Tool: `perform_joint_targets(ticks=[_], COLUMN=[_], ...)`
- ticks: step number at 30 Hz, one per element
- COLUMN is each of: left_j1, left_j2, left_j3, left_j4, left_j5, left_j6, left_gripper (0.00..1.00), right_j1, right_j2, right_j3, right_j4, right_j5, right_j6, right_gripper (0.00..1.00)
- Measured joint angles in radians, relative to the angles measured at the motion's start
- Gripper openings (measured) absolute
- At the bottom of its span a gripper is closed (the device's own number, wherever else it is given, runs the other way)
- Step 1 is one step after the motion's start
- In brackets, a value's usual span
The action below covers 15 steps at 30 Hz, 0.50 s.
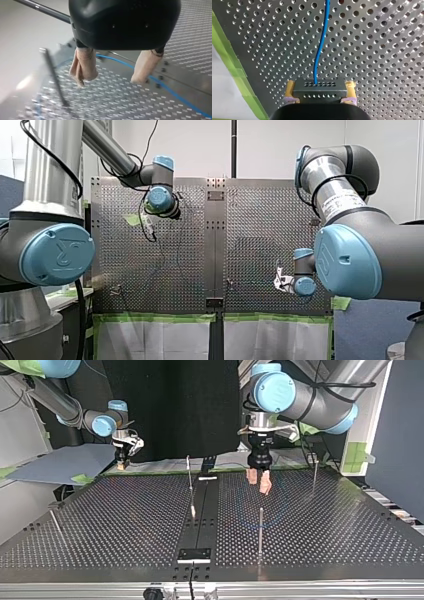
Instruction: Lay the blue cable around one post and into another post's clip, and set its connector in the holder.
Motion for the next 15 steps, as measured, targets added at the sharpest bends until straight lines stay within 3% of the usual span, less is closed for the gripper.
perform_joint_targets(ticks=[9,15], left_j1=[0.026,0.040], left_j2=[0.095,0.163], left_j3=[0.003,0.006], left_j4=[0.001,0.013], left_j5=[-0.051,-0.018], left_j6=[0.006,-0.006], left_gripper=[1.00,1.00], right_j1=[-0.001,-0.001], right_j2=[0.004,0.007], right_j3=[0.000,0.000], right_j4=[-0.001,-0.001], right_j5=[-0.001,-0.002], right_j6=[0.003,0.003], right_gripper=[0.61,0.61])
